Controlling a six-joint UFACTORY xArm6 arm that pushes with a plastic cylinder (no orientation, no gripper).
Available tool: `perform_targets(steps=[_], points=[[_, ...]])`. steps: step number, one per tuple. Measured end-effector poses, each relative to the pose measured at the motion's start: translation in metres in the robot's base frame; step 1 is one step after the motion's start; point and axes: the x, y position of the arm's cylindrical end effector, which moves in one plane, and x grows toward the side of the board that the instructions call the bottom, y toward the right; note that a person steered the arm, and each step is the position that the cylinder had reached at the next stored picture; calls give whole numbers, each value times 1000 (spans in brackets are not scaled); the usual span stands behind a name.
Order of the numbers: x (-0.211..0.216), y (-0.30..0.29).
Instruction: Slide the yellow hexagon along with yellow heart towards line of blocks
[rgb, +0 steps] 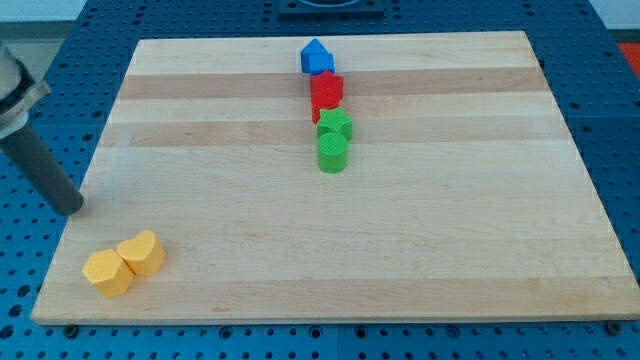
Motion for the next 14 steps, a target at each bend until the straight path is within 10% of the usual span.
perform_targets(steps=[4, 7, 10, 14], points=[[118, 34], [19, 143], [6, 107], [-14, 236]])
